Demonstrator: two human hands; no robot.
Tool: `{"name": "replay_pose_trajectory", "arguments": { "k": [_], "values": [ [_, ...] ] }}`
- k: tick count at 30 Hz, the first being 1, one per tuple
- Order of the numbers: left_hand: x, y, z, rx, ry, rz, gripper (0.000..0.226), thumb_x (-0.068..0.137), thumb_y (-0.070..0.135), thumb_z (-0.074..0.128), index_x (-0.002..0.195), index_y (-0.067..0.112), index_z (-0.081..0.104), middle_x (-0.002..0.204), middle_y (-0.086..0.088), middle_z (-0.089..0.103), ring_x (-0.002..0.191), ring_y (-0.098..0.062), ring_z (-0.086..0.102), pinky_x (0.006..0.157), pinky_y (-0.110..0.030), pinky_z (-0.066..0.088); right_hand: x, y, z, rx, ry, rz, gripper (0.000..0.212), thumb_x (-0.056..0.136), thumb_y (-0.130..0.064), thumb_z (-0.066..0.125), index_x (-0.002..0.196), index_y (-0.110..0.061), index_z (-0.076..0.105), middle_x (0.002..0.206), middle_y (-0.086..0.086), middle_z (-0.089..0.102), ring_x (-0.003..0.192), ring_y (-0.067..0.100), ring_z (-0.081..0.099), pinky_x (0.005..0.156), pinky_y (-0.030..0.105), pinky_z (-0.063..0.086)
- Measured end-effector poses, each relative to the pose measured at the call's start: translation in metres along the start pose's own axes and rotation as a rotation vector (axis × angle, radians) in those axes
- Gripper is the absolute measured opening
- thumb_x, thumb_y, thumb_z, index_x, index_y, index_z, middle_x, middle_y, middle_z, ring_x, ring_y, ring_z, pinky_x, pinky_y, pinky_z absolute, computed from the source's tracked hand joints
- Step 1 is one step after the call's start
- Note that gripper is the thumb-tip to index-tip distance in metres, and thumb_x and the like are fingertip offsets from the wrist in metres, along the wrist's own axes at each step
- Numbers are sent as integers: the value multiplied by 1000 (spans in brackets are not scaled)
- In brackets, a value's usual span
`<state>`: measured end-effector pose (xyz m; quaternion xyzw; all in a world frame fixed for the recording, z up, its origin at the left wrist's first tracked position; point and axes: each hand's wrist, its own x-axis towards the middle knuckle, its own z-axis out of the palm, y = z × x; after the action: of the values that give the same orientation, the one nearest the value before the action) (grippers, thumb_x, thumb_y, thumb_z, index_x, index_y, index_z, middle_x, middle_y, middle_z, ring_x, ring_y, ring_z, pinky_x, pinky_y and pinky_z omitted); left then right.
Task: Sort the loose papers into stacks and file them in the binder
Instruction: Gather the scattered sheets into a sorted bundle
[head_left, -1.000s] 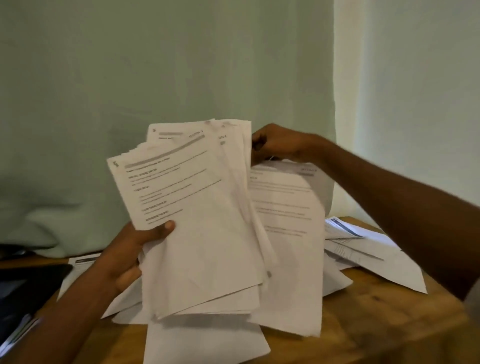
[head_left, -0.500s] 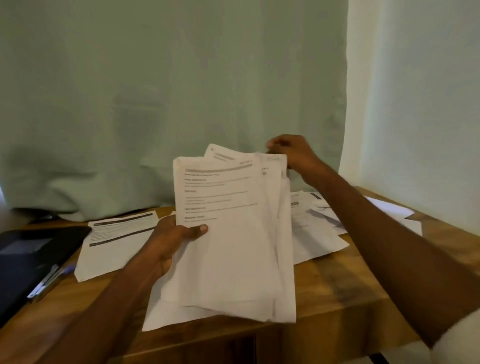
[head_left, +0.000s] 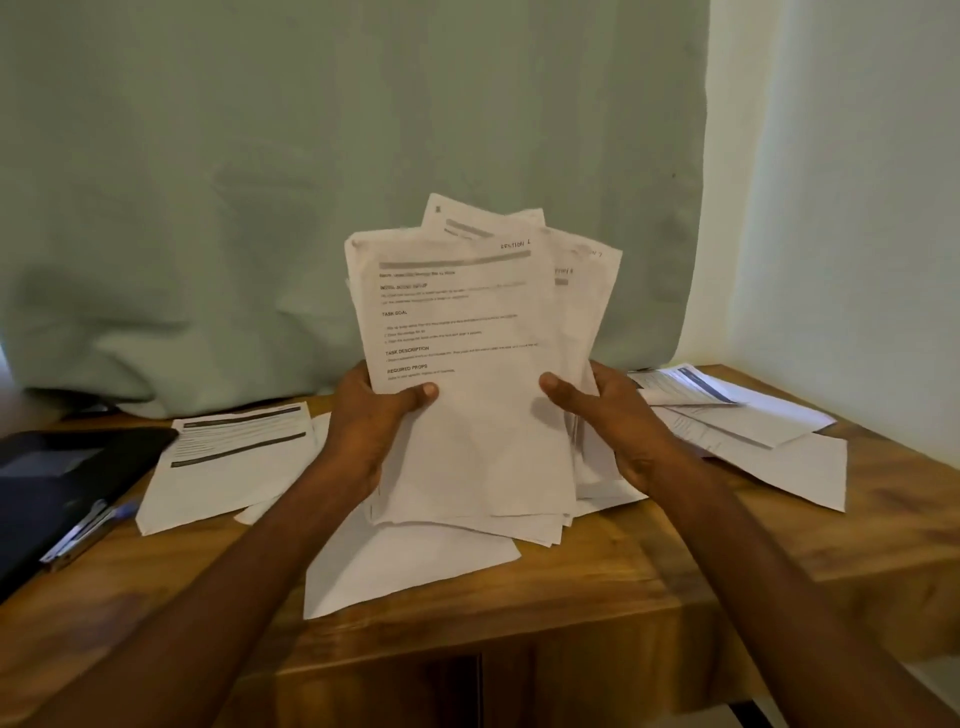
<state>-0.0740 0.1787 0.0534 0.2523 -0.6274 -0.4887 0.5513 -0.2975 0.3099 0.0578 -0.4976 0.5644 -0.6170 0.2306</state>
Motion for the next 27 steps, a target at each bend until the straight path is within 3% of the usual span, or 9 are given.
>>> {"name": "replay_pose_trajectory", "arguments": {
  "k": [2, 4, 7, 9, 10, 15, 18, 22, 27],
  "values": [
    [-4, 6, 1, 44, -10, 52, 55, 79, 15, 87, 129, 21, 65, 118, 8, 74, 105, -9, 70, 89, -28, 59, -1, -4, 2, 18, 108, -76, 39, 81, -41, 80, 116, -33, 64, 111, -15, 71, 101, 8, 68, 86, 28, 58],
    [-8, 13, 0, 93, -57, 66, 50, 79, 22, 87, 124, 29, 66, 109, 17, 74, 96, 2, 70, 76, -16, 57, -5, -2, 3, 32, 163, -123, 24, 89, -32, 75, 107, -38, 60, 105, -19, 68, 94, 4, 66, 73, 16, 52],
    [-15, 13, -7, 119, -95, 56, 49, 76, 27, 87, 120, 33, 66, 101, 23, 73, 89, 9, 69, 66, -10, 54, -16, 12, 6, 1, 128, -71, 42, 85, -46, 73, 122, -32, 60, 115, -14, 68, 102, 8, 66, 87, 30, 56],
    [-19, 10, -13, 118, -77, 63, 54, 75, 31, 87, 125, 30, 65, 109, 18, 75, 97, 2, 70, 75, -18, 58, -22, 21, 6, -47, 106, -49, 73, 77, -60, 71, 139, -26, 54, 131, -7, 66, 114, 18, 64, 98, 44, 54],
    [-20, 10, -15, 113, -70, 71, 57, 76, 32, 86, 128, 29, 64, 113, 16, 74, 100, -2, 71, 78, -23, 59, -23, 23, 6, -36, 112, -57, 76, 77, -60, 70, 142, -26, 52, 133, -7, 65, 115, 18, 64, 98, 44, 54],
    [-11, 32, -6, 42, -91, 153, 49, 83, 18, 82, 129, 15, 65, 117, 2, 76, 103, -18, 74, 84, -34, 62, -15, 6, 10, 91, 163, -160, 26, 93, -32, 70, 119, -33, 62, 112, -17, 72, 96, 5, 72, 81, 27, 61],
    [1, 49, 0, 36, -108, 178, 46, 86, 23, 81, 128, 15, 65, 116, 0, 76, 103, -21, 74, 84, -40, 62, -8, -12, 20, 123, 210, -183, 19, 94, -39, 67, 113, -36, 63, 105, -18, 74, 93, 2, 72, 69, 19, 59],
    [-7, 39, -7, 14, -98, 156, 45, 83, 23, 81, 125, 18, 66, 113, 5, 77, 102, -16, 74, 81, -31, 62, -16, -6, 31, 150, 195, -163, 9, 95, -38, 63, 104, -35, 63, 87, -29, 73, 81, -5, 71, 60, 11, 53],
    [-29, -6, -34, 131, -162, 31, 43, 77, 30, 83, 118, 27, 69, 113, 11, 76, 103, -14, 74, 90, -41, 61, -47, 42, 33, 188, 88, -5, 30, 88, -46, 70, 115, -35, 65, 109, -13, 76, 96, 11, 74, 78, 31, 62]
  ]
}}
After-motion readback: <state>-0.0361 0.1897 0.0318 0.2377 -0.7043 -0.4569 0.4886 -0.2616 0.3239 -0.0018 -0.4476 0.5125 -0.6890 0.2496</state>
